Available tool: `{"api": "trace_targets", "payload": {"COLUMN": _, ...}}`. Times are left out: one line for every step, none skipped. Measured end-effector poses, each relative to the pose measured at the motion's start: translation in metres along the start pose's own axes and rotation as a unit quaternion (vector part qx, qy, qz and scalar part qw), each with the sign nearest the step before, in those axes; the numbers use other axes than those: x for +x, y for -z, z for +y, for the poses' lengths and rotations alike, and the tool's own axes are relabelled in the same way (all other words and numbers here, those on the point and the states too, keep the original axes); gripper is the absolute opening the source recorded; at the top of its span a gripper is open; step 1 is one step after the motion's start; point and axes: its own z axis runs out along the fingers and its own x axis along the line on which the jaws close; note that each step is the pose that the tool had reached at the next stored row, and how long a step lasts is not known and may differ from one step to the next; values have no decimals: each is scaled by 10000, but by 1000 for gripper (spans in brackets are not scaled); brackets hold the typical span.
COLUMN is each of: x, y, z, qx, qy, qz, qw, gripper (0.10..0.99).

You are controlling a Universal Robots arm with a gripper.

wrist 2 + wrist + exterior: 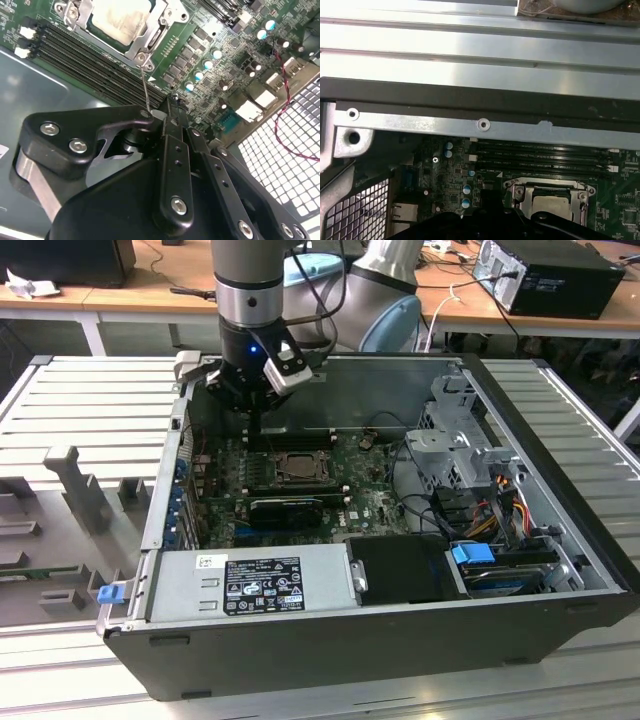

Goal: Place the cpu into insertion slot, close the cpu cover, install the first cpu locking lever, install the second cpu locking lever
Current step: 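Install the first cpu locking lever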

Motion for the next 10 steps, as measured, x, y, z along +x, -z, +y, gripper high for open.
{"api": "trace_targets", "payload": {"x": -4, "y": 0, "z": 0, "qx": 0, "qy": 0, "qz": 0, "qw": 10000, "gripper": 106}}
{"api": "trace_targets", "payload": {"x": -7, "y": 0, "z": -1, "qx": 0, "qy": 0, "qz": 0, "qw": 10000, "gripper": 106}}
{"api": "trace_targets", "payload": {"x": -18, "y": 0, "z": -1, "qx": 0, "qy": 0, "qz": 0, "qw": 10000, "gripper": 106}}
{"api": "trace_targets", "payload": {"x": -26, "y": 0, "z": -2, "qx": 0, "qy": 0, "qz": 0, "qw": 10000, "gripper": 106}}
{"api": "trace_targets", "payload": {"x": -35, "y": 0, "z": -2, "qx": 0, "qy": 0, "qz": 0, "qw": 10000, "gripper": 106}}
{"api": "trace_targets", "payload": {"x": -45, "y": 1, "z": -3, "qx": 1, "qy": 0, "qz": 0, "qw": 10000, "gripper": 106}}
{"api": "trace_targets", "payload": {"x": -54, "y": 1, "z": -4, "qx": 0, "qy": 0, "qz": 0, "qw": 10000, "gripper": 106}}
{"api": "trace_targets", "payload": {"x": -64, "y": 1, "z": -4, "qx": 0, "qy": 0, "qz": 0, "qw": 10000, "gripper": 106}}
{"api": "trace_targets", "payload": {"x": -69, "y": 1, "z": -5, "qx": 0, "qy": 0, "qz": 0, "qw": 10000, "gripper": 106}}
{"api": "trace_targets", "payload": {"x": -74, "y": 1, "z": -5, "qx": 0, "qy": 0, "qz": 0, "qw": 10000, "gripper": 106}}
